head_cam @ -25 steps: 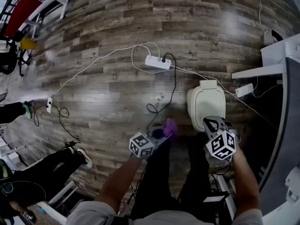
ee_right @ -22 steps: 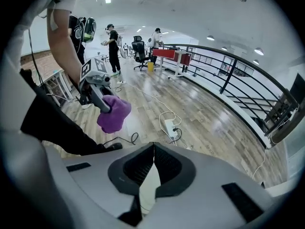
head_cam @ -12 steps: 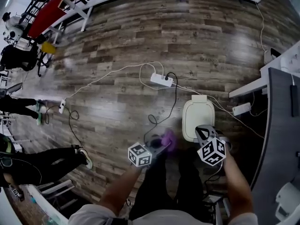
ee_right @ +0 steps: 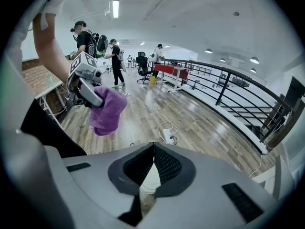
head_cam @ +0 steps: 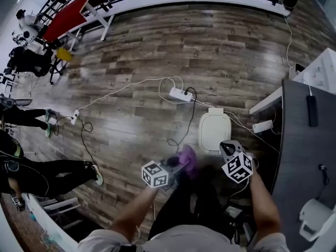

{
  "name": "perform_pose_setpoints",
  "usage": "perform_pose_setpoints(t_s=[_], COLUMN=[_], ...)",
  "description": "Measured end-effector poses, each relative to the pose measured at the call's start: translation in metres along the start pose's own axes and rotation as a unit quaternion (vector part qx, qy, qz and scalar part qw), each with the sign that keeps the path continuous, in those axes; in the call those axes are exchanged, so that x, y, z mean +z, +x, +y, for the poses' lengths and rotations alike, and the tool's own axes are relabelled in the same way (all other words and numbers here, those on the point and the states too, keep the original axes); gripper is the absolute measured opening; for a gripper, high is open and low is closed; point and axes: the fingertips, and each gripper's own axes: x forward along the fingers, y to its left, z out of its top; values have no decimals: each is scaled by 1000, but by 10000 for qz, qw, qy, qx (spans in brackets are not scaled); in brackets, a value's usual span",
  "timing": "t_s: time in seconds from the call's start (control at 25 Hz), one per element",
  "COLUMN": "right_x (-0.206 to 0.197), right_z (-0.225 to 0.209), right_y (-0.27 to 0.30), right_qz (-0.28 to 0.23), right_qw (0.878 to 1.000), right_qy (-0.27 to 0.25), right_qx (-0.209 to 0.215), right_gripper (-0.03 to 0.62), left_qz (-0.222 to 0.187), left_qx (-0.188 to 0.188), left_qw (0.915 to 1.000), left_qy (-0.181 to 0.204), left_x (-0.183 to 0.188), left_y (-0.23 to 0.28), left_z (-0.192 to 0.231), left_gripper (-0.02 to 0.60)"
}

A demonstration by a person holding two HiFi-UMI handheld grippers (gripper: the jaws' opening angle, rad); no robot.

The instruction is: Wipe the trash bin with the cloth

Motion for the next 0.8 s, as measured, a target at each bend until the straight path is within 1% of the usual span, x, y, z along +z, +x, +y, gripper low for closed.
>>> perform_pose_setpoints(t_s=[0.32,0.44,0.6,0.8], right_x=[10,15,21,16], right_z=[33,59,87,121], right_y=[-50,-69,-97,-120], right_qz=[-18,-10,78,106], right_qw=[9994,9987,9971,9946], right_qy=[74,79,76,146], right_qx=[-350,-501,-747,-1023], right_gripper=[8,8,8,8], left_qz=[-313,-405,-400,-508], left_qx=[57,0,-143,-135], left_qw=[9993,9988,9982,9974], left_qy=[204,277,428,485], left_x=[8,0,-9,-21], left_y=[-53,-81,-111,-143], left_z=[-43,-66,-97,-122], left_gripper=[84,84,84,84])
